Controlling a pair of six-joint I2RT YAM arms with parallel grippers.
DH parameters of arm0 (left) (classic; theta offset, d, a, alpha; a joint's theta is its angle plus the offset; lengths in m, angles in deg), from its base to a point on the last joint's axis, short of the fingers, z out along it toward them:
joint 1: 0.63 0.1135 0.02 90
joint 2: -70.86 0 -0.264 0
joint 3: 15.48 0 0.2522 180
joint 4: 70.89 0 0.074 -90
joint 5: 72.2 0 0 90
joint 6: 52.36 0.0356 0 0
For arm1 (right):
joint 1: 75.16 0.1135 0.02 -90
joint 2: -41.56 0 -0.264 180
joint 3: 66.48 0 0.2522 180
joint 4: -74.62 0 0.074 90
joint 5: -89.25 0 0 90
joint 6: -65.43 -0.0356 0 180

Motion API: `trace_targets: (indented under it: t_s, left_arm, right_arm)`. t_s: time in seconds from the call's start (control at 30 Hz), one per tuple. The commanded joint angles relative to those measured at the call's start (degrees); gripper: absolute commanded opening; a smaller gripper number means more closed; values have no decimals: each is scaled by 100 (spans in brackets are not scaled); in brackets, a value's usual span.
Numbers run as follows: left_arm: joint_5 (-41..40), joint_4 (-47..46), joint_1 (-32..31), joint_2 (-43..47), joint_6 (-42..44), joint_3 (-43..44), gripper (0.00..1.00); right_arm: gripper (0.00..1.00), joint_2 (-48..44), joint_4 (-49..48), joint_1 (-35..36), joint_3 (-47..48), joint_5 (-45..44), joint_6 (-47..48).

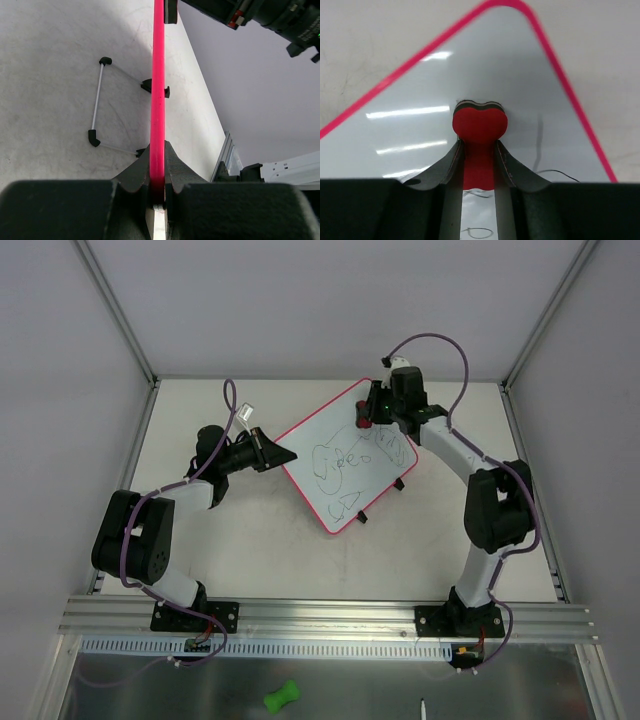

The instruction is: Erase the whiteboard

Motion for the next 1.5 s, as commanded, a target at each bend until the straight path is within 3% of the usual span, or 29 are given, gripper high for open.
trace_targets:
  t_s: [0.0, 0.3, 0.63, 1.23, 1.47]
  left_arm:
    - [315, -148, -47, 77, 674, 44, 0]
    - [297, -112, -47, 121, 709, 44, 0]
    - [306, -95, -47, 121, 709, 44, 0]
    - [297, -95, -47, 112, 727, 53, 0]
    - [332, -60, -47, 103, 744, 79, 0]
  right_arm:
    - [0, 143, 452, -508, -498, -187, -710]
    - [0, 363, 171, -1274, -1113, 393, -1379]
    - [0, 214, 47, -1125, -1044, 350, -1107]
    - [0, 732, 988, -404, 1135, 464, -703]
    - [0, 697, 1111, -334, 1093, 192, -570]
